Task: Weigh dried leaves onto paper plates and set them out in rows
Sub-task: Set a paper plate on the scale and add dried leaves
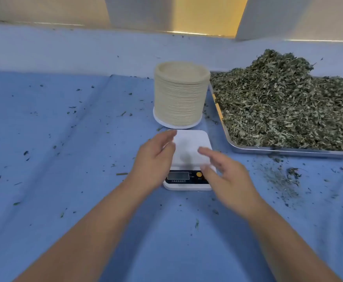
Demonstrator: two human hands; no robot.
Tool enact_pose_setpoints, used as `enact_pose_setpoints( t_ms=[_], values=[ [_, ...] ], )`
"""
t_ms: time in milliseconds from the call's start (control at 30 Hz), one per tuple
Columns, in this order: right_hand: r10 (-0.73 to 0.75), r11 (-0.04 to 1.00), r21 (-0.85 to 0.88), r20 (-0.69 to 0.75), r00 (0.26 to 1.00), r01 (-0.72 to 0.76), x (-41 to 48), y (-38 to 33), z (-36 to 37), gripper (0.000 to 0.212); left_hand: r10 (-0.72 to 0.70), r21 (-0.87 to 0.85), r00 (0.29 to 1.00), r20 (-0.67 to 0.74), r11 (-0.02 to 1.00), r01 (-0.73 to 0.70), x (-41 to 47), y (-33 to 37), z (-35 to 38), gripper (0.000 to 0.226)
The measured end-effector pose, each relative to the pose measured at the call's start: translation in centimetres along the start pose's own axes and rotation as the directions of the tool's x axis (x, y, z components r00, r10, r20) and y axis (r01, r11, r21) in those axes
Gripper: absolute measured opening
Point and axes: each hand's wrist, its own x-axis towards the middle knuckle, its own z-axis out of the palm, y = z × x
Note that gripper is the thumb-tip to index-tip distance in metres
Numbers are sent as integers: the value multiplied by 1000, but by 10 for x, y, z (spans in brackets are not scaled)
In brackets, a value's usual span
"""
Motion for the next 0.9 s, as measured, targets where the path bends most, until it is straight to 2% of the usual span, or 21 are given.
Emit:
enact_pose_setpoints(
  t_ms=[67, 133, 200, 333, 433, 667, 767, 867, 900],
  values=[
    [1, 993, -119, -80, 997, -10, 30, 7, 6, 40, -28, 74, 998, -52, 997, 32, 18, -4, 9, 45],
    [37, 979, -196, -94, 995, -55, 52, 17, 9, 45, -95, 63, 993, -64, 993, 99, 28, -10, 18, 47],
    [43, 980, -192, -24, 999, -47, 57, 33, 10, 52, -93, 35, 994, -64, 995, 96, 29, -23, 21, 48],
    [51, 998, -51, 195, 980, -42, 56, 48, -4, 77, -80, 45, 997, 6, 996, 80, 30, -35, 22, 53],
    [58, 996, -82, 229, 972, -40, 56, 45, -11, 92, -73, 82, 997, 36, 994, 70, 28, -34, 26, 55],
    [78, 992, -118, 289, 954, -45, 57, 40, -12, 105, -83, 37, 996, 10, 996, 83, 29, -31, 27, 54],
    [115, 993, -29, 268, 957, -111, 54, 37, -11, 103, -103, -10, 995, -11, 995, 103, 31, -33, 26, 51],
    [100, 968, 196, 267, 959, -155, 53, 36, -13, 96, -118, -39, 993, -23, 992, 118, 30, -32, 26, 50],
    [88, 963, 224, 252, 964, -147, 52, 37, -15, 95, -118, -33, 993, -27, 993, 117, 30, -32, 26, 49]
  ],
)
